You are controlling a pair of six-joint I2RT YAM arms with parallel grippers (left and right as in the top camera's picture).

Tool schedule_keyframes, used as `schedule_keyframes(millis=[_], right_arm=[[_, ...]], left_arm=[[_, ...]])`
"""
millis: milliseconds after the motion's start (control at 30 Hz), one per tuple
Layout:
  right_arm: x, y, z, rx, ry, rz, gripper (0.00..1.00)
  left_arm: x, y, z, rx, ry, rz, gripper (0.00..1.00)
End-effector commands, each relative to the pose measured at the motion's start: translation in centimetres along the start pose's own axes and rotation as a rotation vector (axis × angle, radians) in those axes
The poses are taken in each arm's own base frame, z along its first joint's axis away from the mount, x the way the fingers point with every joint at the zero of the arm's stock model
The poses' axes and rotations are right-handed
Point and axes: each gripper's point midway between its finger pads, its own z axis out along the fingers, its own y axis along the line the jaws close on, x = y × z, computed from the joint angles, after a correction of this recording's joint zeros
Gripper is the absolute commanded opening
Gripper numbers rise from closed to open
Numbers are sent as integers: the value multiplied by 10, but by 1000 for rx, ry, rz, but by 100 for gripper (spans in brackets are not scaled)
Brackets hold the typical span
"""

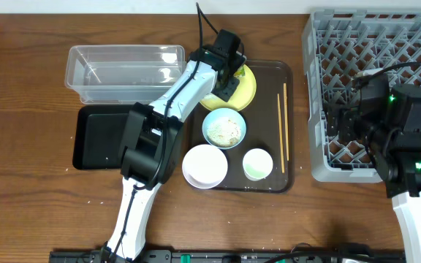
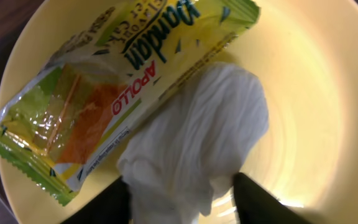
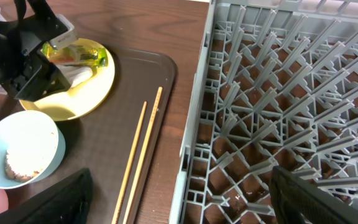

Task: Sort waste into correct bins and load items into the dishwasher rack
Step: 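Reach the left gripper to the yellow plate and grasp the white tissue, then carry the tissue with the left gripper and drop it into the clear bin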

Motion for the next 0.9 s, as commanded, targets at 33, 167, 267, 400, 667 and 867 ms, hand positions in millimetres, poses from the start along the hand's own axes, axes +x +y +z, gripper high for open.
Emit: schedule_keyframes(millis=[33,167,267,400,667,867], right_arm=[[-8,2,-4,-10,-19,-11,88],[-7,3,-4,-11,-16,-11,87],[-7,2,-4,-11,-16,-10,87],[-7,2,-4,-10,-16,-10,87],[-7,2,-4,-10,-16,-11,88],[-7,2,-4,-11,-16,-10,88]], left_arm=[[5,-2,6,-4,17,7,33],[3,-2,2,-2,9,-36,6],[-9,3,-18,-8,-28,-52,6],[-35,19,-77,-28,-147,-115,6],[-39,89,-206,-133,-338,-134,6],[4,157,-196,-205,-242,-128,6]])
